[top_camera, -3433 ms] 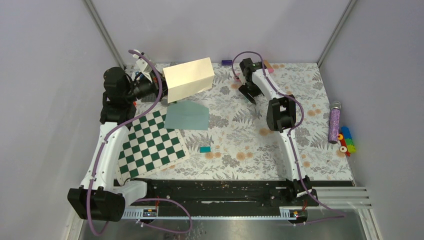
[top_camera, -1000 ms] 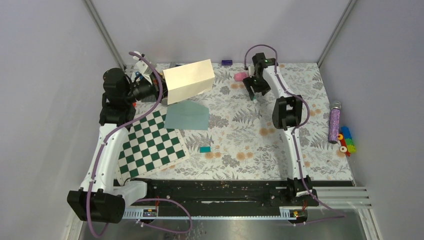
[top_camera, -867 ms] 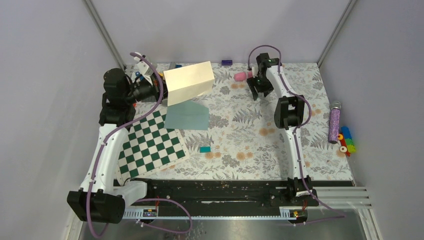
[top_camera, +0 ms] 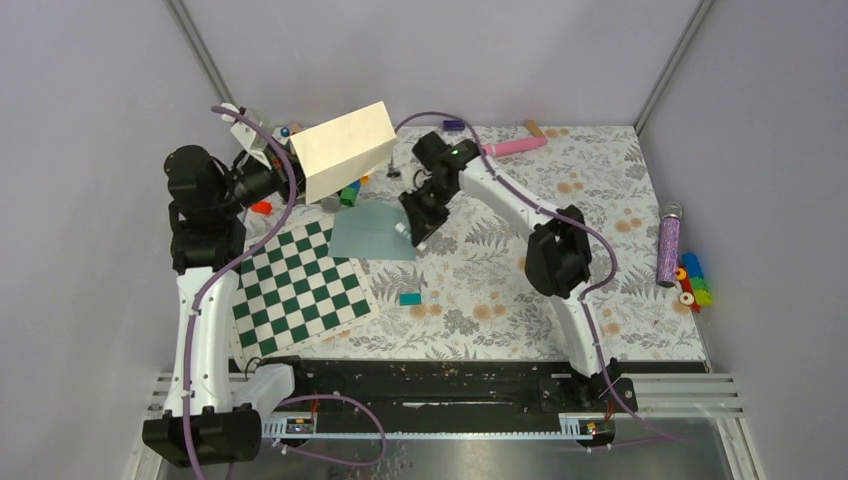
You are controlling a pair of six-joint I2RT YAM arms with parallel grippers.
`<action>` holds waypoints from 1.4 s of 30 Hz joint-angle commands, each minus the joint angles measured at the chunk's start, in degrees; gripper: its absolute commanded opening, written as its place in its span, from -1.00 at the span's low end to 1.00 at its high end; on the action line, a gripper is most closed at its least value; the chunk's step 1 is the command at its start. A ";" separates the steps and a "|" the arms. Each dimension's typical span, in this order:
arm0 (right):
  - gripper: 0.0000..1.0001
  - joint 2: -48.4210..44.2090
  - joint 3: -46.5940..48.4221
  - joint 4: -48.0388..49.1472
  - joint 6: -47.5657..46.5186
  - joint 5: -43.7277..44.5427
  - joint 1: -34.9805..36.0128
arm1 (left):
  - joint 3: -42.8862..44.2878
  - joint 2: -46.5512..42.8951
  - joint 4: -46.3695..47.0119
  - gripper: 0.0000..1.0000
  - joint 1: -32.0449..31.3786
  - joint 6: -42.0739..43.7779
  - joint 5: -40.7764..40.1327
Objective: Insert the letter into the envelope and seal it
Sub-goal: Move the solid glue at the center of the board.
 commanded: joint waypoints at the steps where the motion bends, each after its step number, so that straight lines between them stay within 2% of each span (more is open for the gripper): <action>1: -0.88 -0.55 -2.78 3.31 6.88 -6.64 5.50 | 1.64 -1.86 4.16 -1.00 0.39 -2.92 1.71; 4: -0.88 -0.33 -4.51 7.07 10.52 -5.35 10.34 | 1.39 -2.27 4.98 -1.00 0.54 -3.78 1.78; 10: -0.88 0.82 -6.71 11.27 15.16 -0.62 15.09 | 1.35 -2.62 5.15 -1.00 0.72 -4.16 2.12; 19: -0.84 5.98 -7.21 12.52 17.25 4.45 16.97 | 1.27 -2.50 6.62 -1.00 0.72 -5.35 2.77; 30: -0.76 4.98 -12.01 13.73 16.89 6.66 19.17 | 1.11 -1.78 8.22 -1.00 0.67 -6.40 3.16; 34: -0.67 4.54 -12.93 13.70 16.55 7.82 19.75 | 0.80 -1.77 8.62 -1.00 0.72 -6.65 3.21; 37: -0.48 4.29 -13.18 13.64 15.97 8.87 19.85 | 0.67 -1.88 8.68 -1.00 0.71 -6.67 3.26; 42: -0.35 3.46 -11.87 12.86 14.45 11.46 19.79 | 0.59 -1.89 8.85 -1.00 0.71 -6.67 3.37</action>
